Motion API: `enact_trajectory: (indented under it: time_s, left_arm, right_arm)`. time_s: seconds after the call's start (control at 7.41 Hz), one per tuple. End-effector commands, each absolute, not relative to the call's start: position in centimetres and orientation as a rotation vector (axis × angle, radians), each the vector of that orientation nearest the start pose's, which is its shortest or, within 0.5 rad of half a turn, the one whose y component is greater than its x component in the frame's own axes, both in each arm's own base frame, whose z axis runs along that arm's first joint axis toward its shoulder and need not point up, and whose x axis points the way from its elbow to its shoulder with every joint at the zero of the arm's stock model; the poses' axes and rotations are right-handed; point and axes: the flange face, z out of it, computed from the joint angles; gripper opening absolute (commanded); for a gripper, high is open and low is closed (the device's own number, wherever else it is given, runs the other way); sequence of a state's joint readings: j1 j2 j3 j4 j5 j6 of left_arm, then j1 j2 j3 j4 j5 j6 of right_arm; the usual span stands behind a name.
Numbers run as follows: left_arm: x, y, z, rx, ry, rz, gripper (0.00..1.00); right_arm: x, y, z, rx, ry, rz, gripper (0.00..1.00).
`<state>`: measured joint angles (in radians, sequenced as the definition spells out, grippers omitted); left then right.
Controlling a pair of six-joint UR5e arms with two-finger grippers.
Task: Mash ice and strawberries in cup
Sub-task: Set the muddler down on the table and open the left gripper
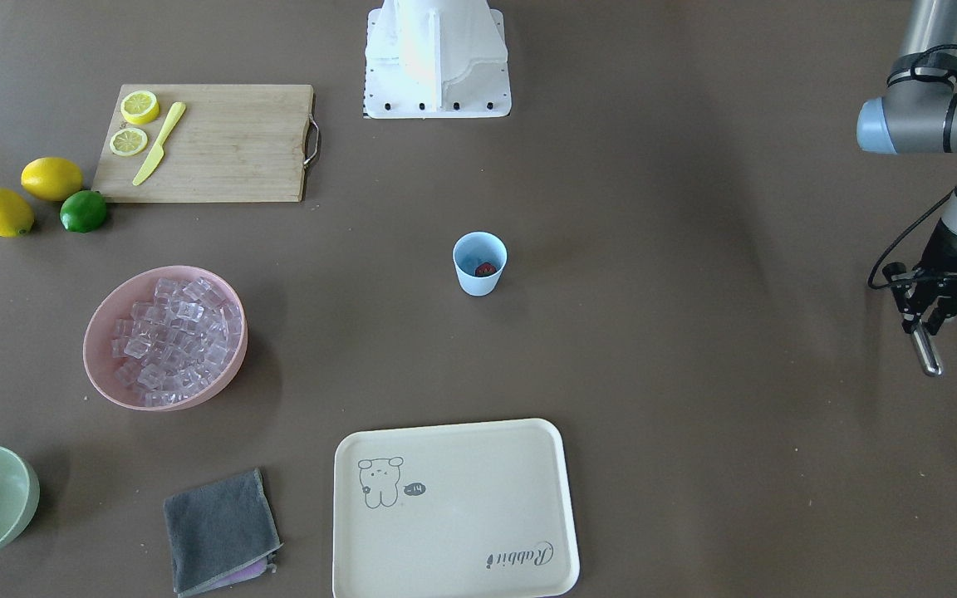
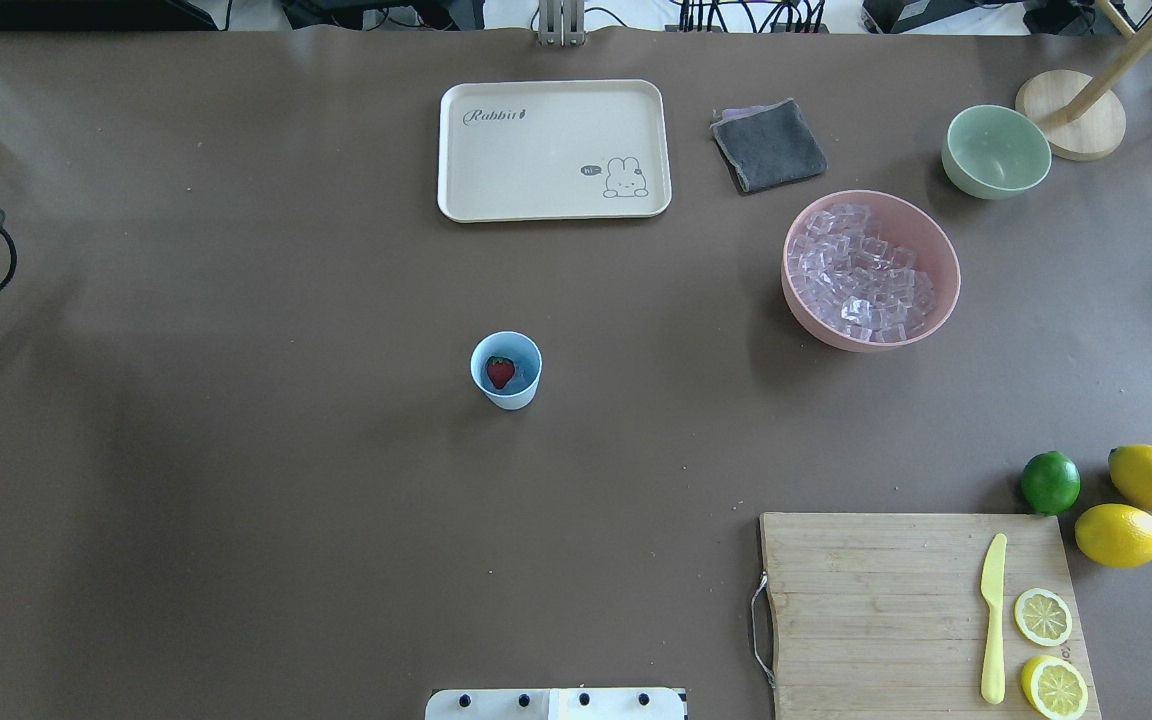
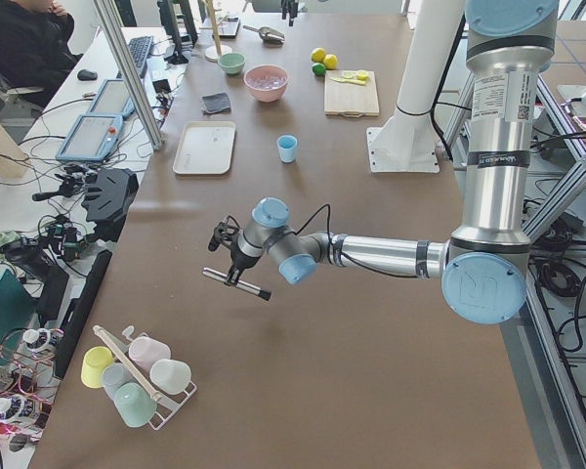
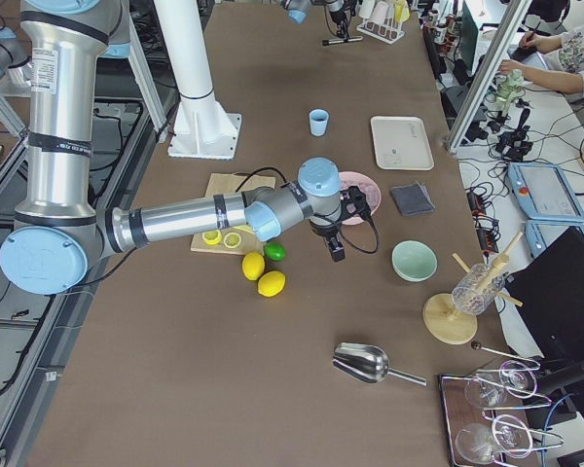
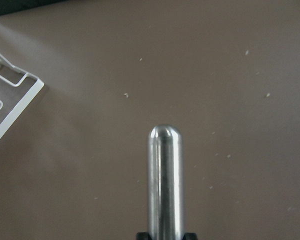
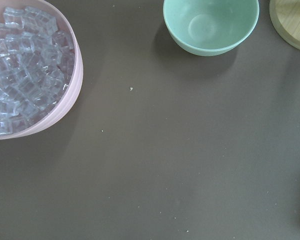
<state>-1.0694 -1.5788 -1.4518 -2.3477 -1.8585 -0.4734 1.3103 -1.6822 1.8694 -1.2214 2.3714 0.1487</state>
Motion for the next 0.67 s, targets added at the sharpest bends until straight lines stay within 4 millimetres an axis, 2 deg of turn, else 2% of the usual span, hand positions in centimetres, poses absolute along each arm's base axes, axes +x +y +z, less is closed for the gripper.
enact_trajectory:
  time_s: [0.0,0.13,0.27,0.4,0.54]
  left_arm:
    - [15.8,-51.6,66.7,0.405,0.546,0.201,0.38]
    - [15.4,-51.5,66.6,0.404,0.554,0.197,0.98]
    - [13.4,-52.3,65.6,0.388,0.611,0.170,0.98]
    - [8.6,-55.1,62.0,0.362,0.704,0.094,0.98]
    - [4.3,-57.1,56.1,0.322,0.762,0.018,0.98]
  right_arm:
    - [-5.9,-46.1,51.9,0.345,-0.862,-0.319,0.99]
    - [-5.9,-46.0,52.0,0.344,-0.862,-0.319,0.99]
    - [-5.9,-46.0,52.1,0.342,-0.862,-0.318,0.99]
    - [-5.9,-45.9,52.2,0.341,-0.862,-0.318,0.98]
    - [-5.8,-45.8,52.2,0.339,-0.862,-0.317,0.99]
